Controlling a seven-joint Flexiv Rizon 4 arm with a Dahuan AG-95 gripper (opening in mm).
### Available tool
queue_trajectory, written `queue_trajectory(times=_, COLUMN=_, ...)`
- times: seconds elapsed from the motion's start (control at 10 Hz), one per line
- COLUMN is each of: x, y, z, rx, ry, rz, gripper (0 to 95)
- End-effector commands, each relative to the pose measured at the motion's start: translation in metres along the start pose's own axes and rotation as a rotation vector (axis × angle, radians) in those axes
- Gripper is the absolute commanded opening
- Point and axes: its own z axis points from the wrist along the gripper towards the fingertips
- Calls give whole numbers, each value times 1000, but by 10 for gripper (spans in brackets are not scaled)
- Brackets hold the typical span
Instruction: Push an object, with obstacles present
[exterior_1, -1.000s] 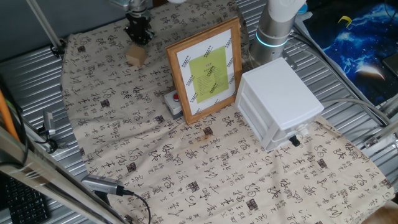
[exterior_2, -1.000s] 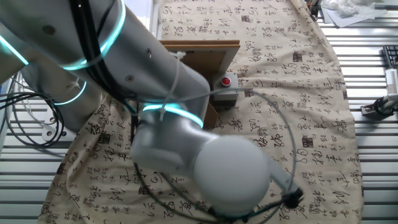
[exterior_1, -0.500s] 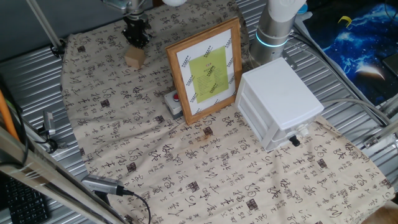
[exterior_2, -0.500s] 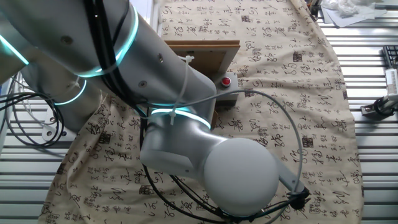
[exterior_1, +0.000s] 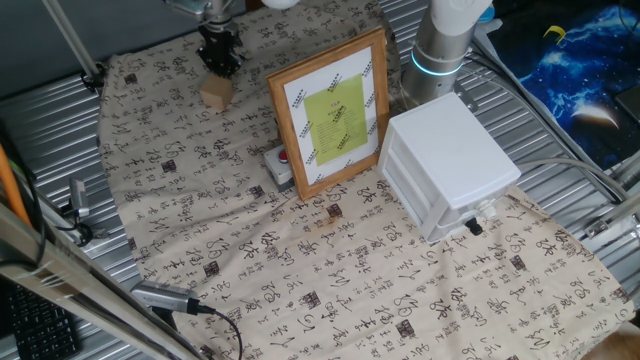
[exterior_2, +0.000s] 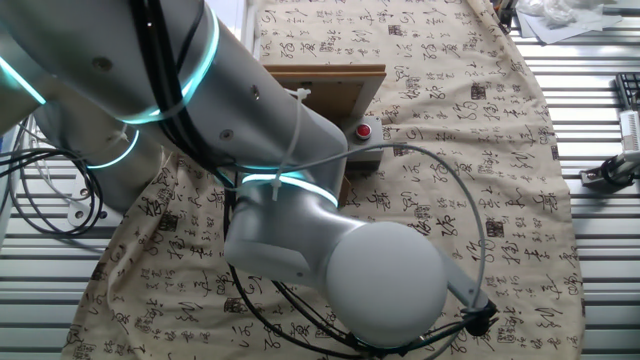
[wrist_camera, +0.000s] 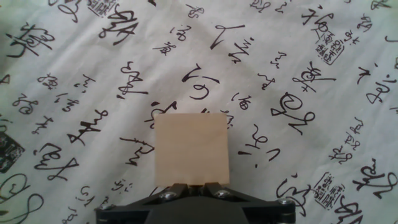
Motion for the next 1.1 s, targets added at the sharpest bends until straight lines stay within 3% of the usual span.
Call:
queue_trajectory(times=0.1, x=0, y=0, z=0, rx=2, ry=1, rz=-1, gripper=0)
queue_trajectory(times=1.1, x=0, y=0, z=0, rx=4, ry=5, rz=-80, gripper=0)
